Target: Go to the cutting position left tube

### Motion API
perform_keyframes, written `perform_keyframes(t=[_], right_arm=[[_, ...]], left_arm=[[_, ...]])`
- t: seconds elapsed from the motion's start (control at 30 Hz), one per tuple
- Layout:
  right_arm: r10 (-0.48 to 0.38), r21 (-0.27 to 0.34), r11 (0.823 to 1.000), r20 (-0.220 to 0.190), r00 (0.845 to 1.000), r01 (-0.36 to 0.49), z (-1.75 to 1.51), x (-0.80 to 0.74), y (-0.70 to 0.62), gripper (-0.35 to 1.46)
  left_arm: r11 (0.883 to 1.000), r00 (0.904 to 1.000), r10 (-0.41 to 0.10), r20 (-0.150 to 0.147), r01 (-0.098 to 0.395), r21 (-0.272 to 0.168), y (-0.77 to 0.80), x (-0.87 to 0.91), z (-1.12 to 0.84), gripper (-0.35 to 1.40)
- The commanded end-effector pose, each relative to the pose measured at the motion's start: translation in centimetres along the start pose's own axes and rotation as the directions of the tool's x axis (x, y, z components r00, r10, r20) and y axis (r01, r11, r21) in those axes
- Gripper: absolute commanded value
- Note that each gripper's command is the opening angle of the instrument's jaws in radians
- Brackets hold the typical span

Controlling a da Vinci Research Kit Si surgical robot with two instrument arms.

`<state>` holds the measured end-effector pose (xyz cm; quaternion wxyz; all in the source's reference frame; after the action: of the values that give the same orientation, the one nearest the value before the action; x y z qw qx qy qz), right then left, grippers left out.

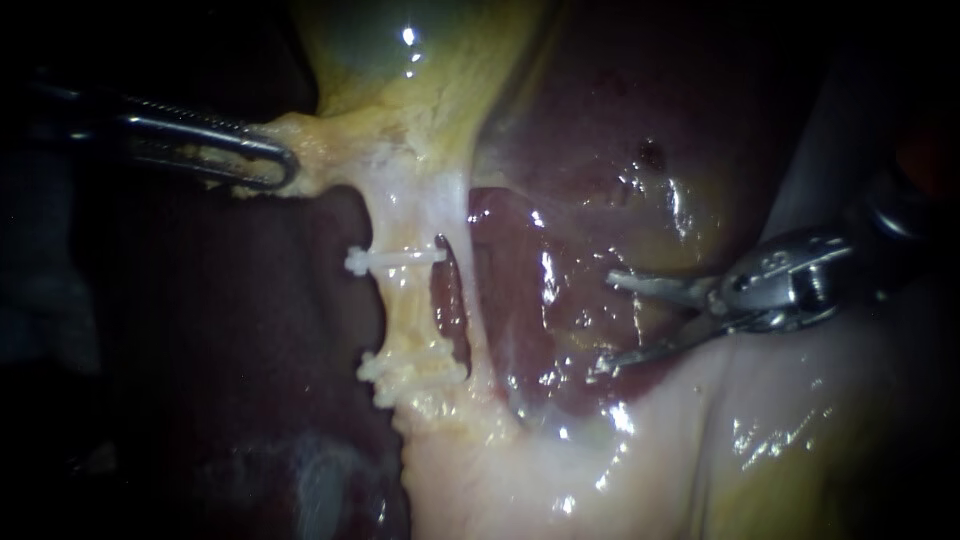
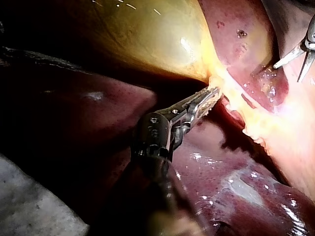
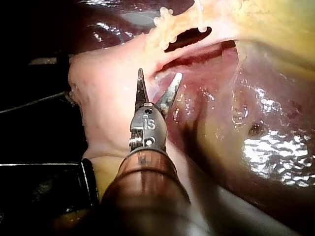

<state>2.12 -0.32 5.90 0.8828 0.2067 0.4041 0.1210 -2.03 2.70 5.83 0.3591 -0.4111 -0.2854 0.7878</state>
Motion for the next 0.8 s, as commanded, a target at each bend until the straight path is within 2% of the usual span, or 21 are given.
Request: perform_keyframes(t=[0.03, 0.2, 0.43, 0.57, 0.8], right_arm=[[-0.002, 0.011, 1.000, -0.003, 1.000, 0.002, 0.05, 0.03, -0.01, 1.44], [-0.001, 0.042, 0.999, -0.019, 1.000, 0.002, 0.32, 0.19, -0.02, 1.44], [0.024, 0.083, 0.996, -0.032, 0.999, -0.021, 0.63, 0.31, 0.03, 1.44], [0.043, 0.100, 0.994, -0.029, 0.999, -0.039, 0.80, 0.29, 0.06, 1.44], [0.084, 0.131, 0.988, -0.021, 0.996, -0.080, 0.99, 0.10, 0.14, 1.44]], left_arm=[[1.000, 1.0000, 0.001, 0.000, -0.001, 0.000, 0.00, 0.00, 0.01, -0.35], [1.000, 1.0000, 0.001, -0.001, -0.001, 0.003, 0.02, -0.01, 0.02, -0.35], [1.000, 1.0000, 0.001, -0.001, -0.001, 0.003, 0.02, -0.01, 0.03, -0.35], [1.000, 1.0000, 0.001, -0.001, -0.001, 0.003, 0.02, -0.01, 0.03, -0.35], [1.000, 1.0000, 0.001, -0.001, -0.001, 0.004, 0.02, -0.01, 0.03, -0.35]])
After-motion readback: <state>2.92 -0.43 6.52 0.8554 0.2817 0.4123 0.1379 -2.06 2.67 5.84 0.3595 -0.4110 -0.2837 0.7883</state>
